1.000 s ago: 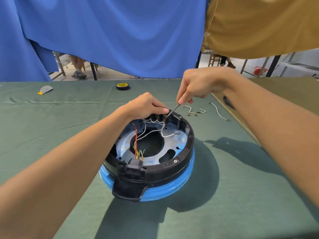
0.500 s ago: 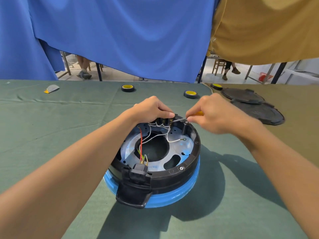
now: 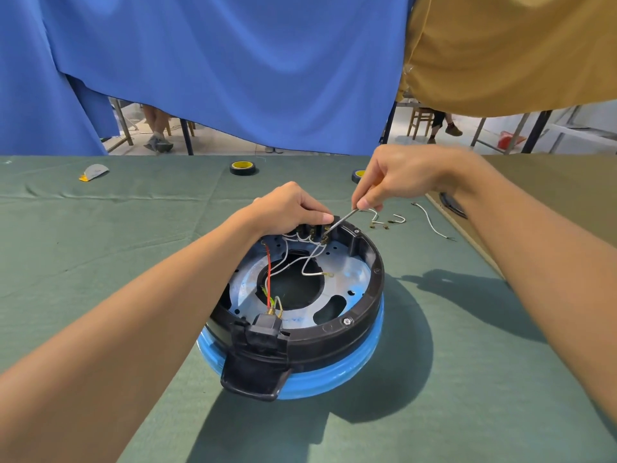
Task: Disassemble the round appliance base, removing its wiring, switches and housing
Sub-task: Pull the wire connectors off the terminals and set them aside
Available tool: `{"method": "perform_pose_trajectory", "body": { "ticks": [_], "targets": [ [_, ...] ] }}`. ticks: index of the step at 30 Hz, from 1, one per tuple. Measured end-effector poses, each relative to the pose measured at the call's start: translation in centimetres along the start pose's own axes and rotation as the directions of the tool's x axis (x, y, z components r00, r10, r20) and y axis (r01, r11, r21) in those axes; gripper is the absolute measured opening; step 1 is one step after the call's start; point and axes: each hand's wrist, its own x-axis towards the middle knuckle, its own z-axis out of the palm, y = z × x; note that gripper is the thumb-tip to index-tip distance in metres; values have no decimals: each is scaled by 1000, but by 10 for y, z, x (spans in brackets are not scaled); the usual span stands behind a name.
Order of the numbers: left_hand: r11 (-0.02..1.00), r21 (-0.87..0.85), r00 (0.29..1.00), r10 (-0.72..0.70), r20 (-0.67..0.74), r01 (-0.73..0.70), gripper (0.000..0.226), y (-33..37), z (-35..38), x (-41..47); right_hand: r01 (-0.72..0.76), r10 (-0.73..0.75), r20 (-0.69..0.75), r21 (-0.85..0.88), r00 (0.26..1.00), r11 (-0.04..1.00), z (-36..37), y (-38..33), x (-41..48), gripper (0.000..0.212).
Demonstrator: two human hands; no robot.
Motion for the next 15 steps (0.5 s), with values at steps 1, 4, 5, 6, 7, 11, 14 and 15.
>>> {"method": "perform_pose_trajectory", "body": {
  "ticks": [1,4,5,6,7,11,14,15],
  "targets": [
    [1000,2,1000,0,-3,0,25,0,0,0,1,-1,-31,-21,1000,1000,3,0,-3,9],
    [1000,9,1000,-7,3,7,26,0,0,0,-8,0,-141,-56,990,998,17,2,-15,7],
    [1000,14,1000,-8,5,8,26,0,0,0,-7,-3,-180,-56,984,998,23,2,-19,8],
    [1000,18,1000,-9,6,9,26,0,0,0,1,-16,-216,-69,976,998,30,2,-22,10],
    [1000,22,1000,-10,6,10,25,0,0,0,16,-40,-243,-99,969,995,35,2,-25,12],
    [999,35,1000,-8,6,8,25,2,-1,-1,62,-98,-231,-157,968,986,48,-4,-30,17],
    [999,39,1000,-3,9,3,24,1,-1,-1,76,-108,-200,-157,974,985,45,-9,-30,17],
    [999,40,1000,-1,9,1,24,1,-1,-1,72,-103,-197,-161,975,984,43,-10,-30,17]
  ]
}}
